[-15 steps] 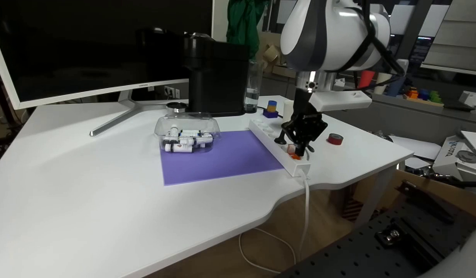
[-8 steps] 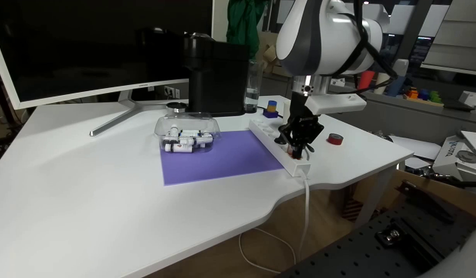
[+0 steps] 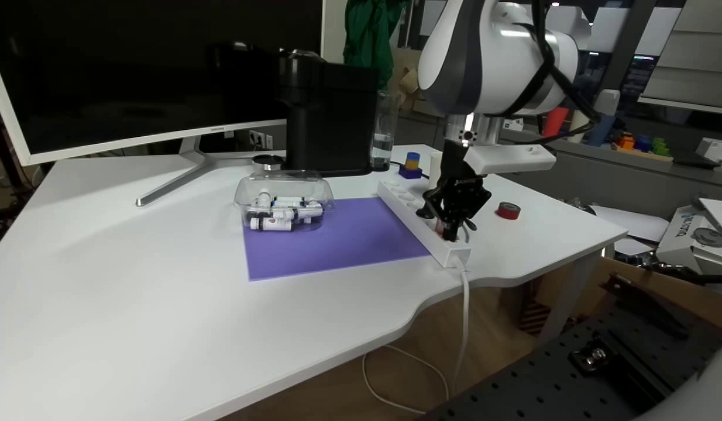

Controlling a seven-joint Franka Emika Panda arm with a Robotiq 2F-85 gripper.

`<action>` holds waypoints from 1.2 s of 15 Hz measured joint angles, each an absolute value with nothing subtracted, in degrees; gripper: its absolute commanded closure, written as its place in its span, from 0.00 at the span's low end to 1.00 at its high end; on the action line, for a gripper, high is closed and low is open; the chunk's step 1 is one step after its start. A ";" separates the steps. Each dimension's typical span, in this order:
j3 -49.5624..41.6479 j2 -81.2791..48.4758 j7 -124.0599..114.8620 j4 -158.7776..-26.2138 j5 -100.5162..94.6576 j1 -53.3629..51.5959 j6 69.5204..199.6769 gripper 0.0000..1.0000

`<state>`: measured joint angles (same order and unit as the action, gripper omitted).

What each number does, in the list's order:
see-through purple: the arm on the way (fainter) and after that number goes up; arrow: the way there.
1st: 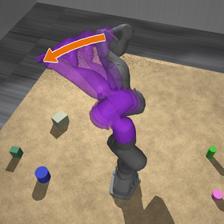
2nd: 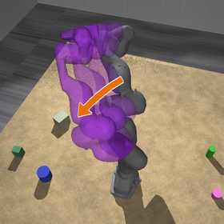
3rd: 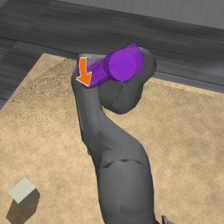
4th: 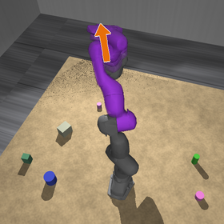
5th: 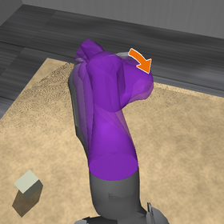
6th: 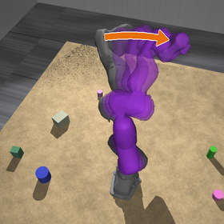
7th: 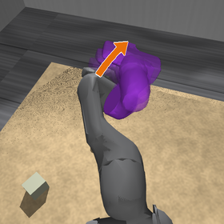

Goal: Turn on the extension cable then turn it off

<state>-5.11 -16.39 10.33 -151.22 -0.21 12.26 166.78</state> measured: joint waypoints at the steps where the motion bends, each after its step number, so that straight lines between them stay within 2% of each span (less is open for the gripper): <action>1: -4.35 -16.39 11.31 -151.18 0.77 13.15 166.71 1.00; 8: -0.27 -16.56 18.42 -150.69 4.93 18.16 166.03 1.00; 14: 6.29 -16.83 35.92 -150.81 6.90 26.12 167.01 1.00; 18: 7.19 -16.96 42.65 -150.74 6.71 27.34 167.23 1.00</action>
